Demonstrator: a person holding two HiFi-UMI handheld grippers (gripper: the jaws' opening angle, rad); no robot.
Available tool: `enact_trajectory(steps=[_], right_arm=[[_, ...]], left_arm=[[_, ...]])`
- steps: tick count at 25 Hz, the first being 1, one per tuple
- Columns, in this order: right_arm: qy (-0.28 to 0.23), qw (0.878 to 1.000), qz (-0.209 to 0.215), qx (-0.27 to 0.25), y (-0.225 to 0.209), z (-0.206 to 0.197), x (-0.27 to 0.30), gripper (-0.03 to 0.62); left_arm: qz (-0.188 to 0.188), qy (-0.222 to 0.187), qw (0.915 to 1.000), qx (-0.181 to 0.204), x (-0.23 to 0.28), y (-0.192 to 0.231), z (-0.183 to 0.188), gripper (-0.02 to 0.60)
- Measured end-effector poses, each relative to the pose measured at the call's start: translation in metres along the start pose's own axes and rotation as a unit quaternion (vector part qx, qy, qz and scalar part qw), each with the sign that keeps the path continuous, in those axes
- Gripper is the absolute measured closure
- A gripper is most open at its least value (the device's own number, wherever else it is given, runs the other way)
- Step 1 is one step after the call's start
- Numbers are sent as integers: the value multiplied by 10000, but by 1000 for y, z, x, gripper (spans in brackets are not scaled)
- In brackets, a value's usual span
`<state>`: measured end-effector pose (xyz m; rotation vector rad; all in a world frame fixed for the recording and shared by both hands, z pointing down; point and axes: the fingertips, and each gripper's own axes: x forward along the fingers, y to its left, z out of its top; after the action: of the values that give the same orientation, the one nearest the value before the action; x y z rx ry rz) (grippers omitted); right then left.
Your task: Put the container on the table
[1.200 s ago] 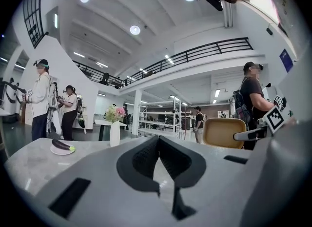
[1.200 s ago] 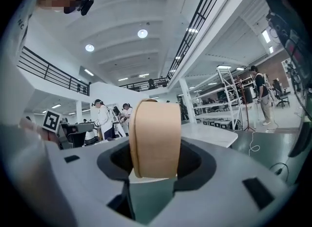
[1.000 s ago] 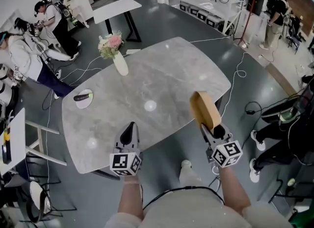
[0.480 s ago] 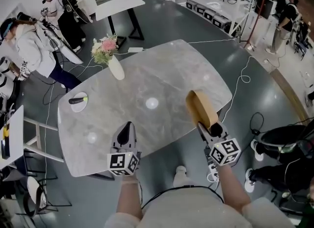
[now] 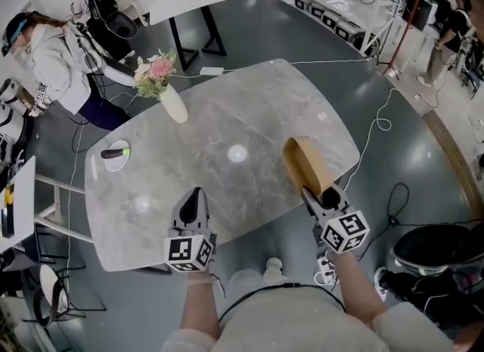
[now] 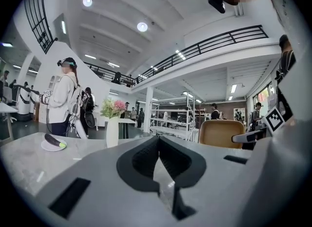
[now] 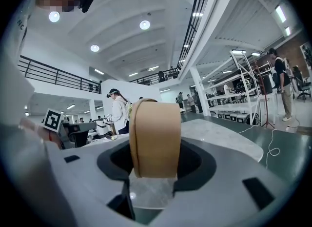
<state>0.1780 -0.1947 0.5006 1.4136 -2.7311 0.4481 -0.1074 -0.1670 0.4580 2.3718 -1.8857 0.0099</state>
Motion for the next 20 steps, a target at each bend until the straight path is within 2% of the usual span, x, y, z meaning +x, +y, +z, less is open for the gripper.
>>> enact_trajectory(steps=[14, 20], right_arm=[[207, 9990, 259, 297, -5, -10, 49, 375], [398, 9952, 253, 852, -17, -10, 84, 375]], left_arm=[[246, 132, 9996, -98, 22, 25, -13, 577], [169, 121, 9997, -130, 58, 29, -9, 577]])
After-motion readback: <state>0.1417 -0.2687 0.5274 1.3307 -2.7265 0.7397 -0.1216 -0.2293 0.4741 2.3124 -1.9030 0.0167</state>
